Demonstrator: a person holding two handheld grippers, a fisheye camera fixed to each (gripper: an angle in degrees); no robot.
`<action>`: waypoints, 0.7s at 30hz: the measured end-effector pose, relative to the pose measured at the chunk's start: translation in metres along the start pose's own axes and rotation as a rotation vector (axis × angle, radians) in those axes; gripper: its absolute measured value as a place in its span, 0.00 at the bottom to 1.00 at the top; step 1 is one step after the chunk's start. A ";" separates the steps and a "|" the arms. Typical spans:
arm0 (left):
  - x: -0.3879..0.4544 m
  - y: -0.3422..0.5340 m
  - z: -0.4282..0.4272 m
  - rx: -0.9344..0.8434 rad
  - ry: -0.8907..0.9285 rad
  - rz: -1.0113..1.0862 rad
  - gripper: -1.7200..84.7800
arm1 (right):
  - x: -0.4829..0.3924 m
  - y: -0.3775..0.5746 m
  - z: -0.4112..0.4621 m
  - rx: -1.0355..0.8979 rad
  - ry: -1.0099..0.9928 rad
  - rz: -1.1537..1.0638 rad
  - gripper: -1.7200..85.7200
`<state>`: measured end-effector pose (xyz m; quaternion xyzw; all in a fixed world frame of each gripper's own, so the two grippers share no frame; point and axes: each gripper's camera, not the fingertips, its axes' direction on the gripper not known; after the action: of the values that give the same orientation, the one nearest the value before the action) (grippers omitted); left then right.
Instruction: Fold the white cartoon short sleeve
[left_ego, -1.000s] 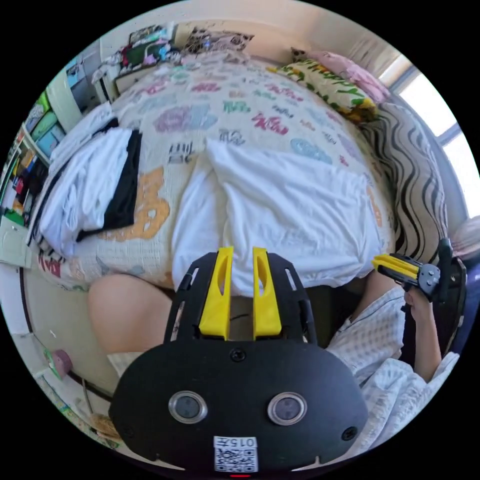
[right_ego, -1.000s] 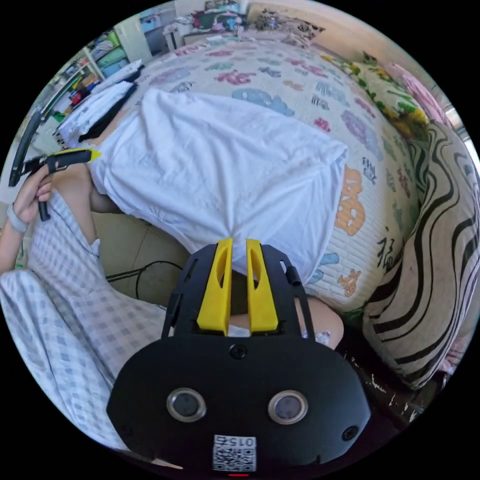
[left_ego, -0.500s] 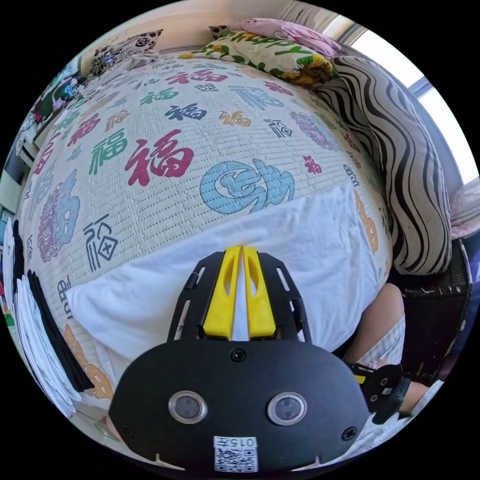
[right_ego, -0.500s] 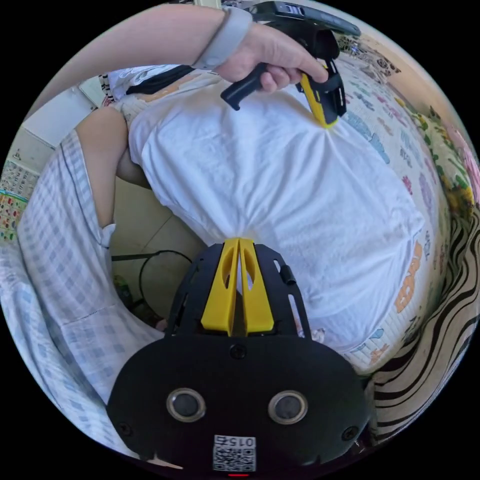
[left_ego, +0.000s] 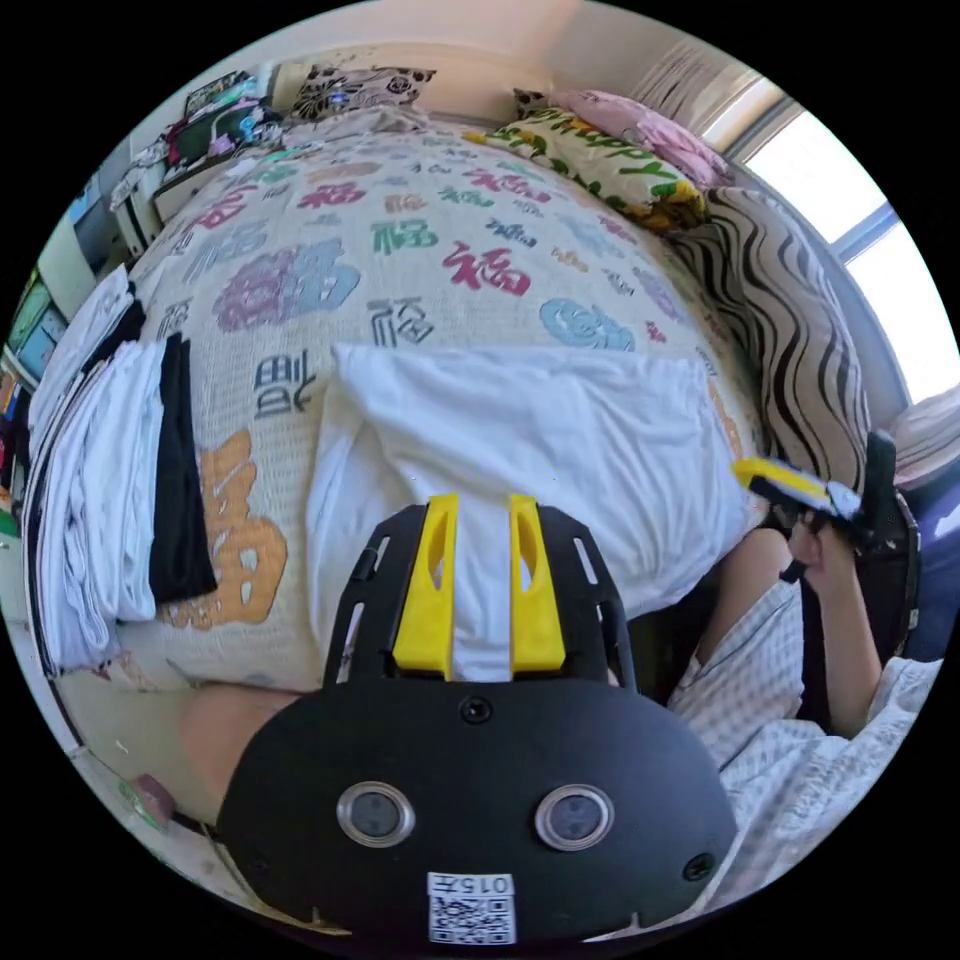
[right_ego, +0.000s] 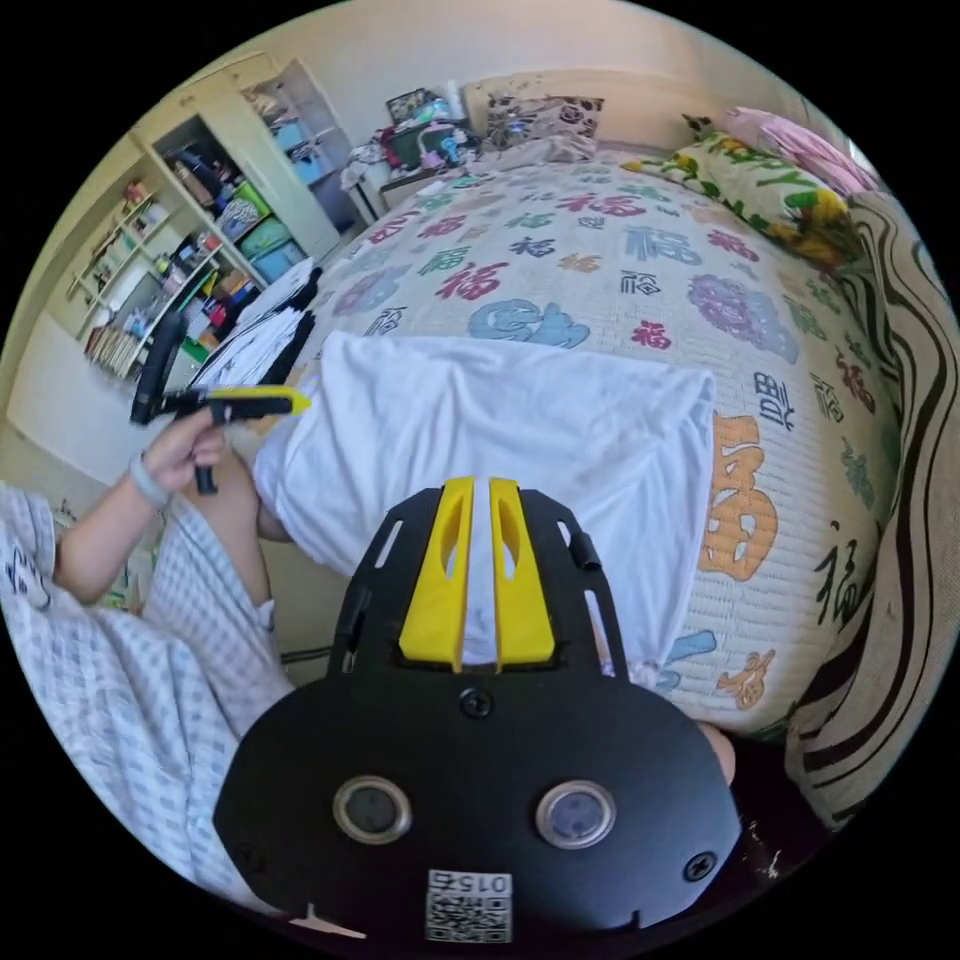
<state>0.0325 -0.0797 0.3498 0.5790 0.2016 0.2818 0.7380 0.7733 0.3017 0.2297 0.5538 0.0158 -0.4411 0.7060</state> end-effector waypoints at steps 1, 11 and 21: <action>-0.004 0.009 0.012 -0.029 -0.031 -0.017 0.11 | 0.014 -0.010 0.005 -0.003 -0.003 0.023 0.04; -0.038 0.047 0.034 0.001 -0.065 -0.159 0.11 | 0.087 -0.032 -0.004 -0.178 0.158 0.126 0.01; -0.077 0.058 -0.004 0.174 0.060 -0.126 0.11 | 0.098 -0.038 -0.090 -0.058 0.214 0.110 0.02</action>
<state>-0.0393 -0.1166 0.4026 0.6183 0.2832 0.2333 0.6951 0.8506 0.3147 0.1157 0.5770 0.0737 -0.3395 0.7392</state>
